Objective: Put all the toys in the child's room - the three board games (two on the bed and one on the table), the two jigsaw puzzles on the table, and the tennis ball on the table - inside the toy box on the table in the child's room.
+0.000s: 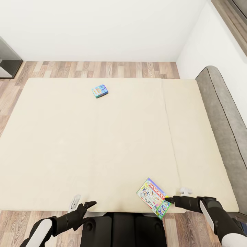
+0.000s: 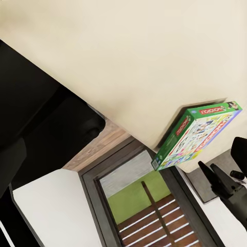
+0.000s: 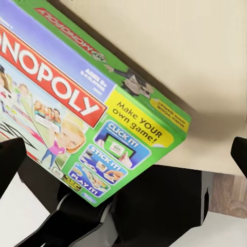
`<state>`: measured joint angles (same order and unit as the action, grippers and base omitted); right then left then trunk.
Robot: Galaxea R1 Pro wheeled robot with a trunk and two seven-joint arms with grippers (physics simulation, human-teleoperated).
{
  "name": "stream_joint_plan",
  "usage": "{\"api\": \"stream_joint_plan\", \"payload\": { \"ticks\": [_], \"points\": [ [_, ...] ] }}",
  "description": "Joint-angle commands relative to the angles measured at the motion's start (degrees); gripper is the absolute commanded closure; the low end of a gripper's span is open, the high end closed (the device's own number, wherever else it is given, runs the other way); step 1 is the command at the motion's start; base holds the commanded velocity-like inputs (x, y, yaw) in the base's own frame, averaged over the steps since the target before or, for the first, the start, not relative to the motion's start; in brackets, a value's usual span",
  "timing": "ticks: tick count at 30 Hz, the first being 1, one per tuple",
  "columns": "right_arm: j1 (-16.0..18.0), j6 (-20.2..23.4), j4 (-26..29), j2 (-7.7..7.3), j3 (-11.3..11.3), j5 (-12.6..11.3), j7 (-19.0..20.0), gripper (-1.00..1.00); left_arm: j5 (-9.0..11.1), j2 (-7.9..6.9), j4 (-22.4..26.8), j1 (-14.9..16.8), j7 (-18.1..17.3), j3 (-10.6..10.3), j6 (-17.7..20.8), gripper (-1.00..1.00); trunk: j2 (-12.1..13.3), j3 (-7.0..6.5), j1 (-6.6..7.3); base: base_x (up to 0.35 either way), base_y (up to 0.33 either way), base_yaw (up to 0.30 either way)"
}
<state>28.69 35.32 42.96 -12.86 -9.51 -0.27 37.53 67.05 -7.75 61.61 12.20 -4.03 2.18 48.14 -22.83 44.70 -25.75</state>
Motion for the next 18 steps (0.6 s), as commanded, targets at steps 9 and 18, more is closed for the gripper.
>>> {"api": "stream_joint_plan", "payload": {
  "ticks": [9, 18],
  "points": [
    [0.2, 0.4, -0.2, 0.15, -0.2, 0.0, 0.1, -1.0, -0.3, 0.01, 0.0, 0.0, -0.4, 0.1, 0.3, -1.0, -0.1, 0.06, -0.03, 0.0, 0.0, 0.0],
    [0.2, 0.4, -0.6, 0.4, -0.2, 0.0, 0.1, -1.0, -0.3, 0.01, 0.0, 0.0, -0.4, 0.1, 0.3, -1.0, -0.1, 0.06, -0.03, 0.0, 0.0, 0.0]
  ]
}}
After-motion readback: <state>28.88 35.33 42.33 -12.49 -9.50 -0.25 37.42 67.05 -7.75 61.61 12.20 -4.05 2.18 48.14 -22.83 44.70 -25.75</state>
